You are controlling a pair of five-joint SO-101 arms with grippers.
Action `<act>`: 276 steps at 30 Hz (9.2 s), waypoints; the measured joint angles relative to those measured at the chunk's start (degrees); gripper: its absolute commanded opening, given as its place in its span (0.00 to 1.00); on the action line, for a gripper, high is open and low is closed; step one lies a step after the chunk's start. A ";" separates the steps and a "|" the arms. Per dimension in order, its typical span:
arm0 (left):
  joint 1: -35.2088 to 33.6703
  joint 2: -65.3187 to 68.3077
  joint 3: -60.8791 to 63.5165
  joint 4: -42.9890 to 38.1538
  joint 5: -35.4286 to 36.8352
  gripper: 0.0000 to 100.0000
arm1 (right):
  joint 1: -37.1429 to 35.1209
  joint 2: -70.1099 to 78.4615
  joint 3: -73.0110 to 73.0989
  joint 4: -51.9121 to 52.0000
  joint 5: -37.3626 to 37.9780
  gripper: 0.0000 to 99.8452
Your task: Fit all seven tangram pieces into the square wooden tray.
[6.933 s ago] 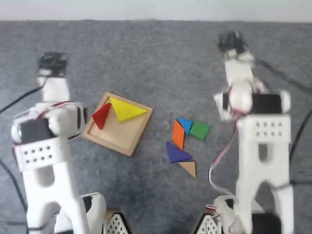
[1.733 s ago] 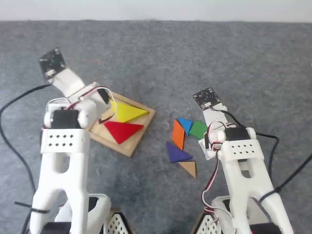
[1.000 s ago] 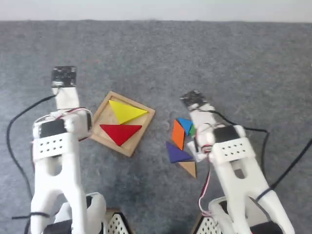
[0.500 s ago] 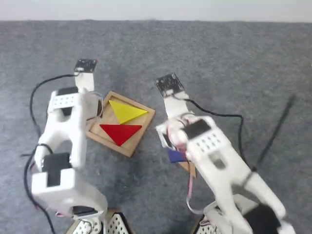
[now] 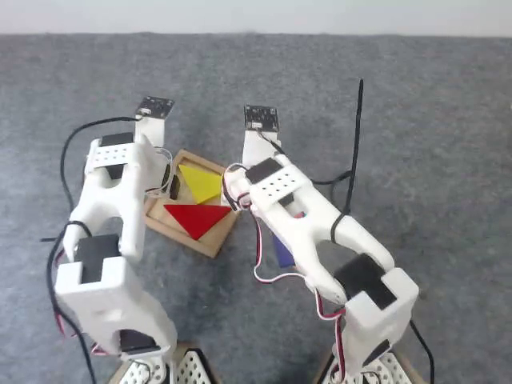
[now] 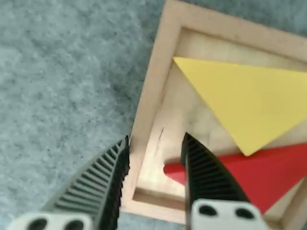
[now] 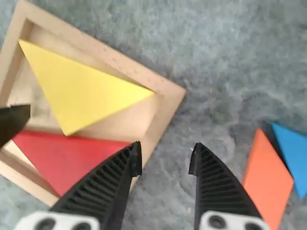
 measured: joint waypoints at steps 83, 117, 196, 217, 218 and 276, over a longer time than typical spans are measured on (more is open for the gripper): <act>-13.98 -70.86 50.81 -10.55 12.48 0.14 | -17.67 -6.77 8.44 10.46 24.70 0.30; -13.71 -72.53 53.45 -10.64 13.01 0.13 | -15.65 6.86 -1.58 9.23 35.96 0.04; 7.82 -27.43 28.48 -10.55 16.18 0.01 | 1.58 -3.87 11.78 1.23 34.02 0.01; 11.43 -22.51 29.19 -12.75 25.41 0.01 | -6.95 -29.27 35.16 -13.45 30.86 0.01; 11.60 -22.51 29.19 -12.75 26.37 0.01 | -7.38 -27.78 35.16 -15.03 30.15 0.01; 13.54 -5.89 11.69 2.37 24.97 0.01 | -5.71 -23.21 46.86 -34.02 25.05 0.01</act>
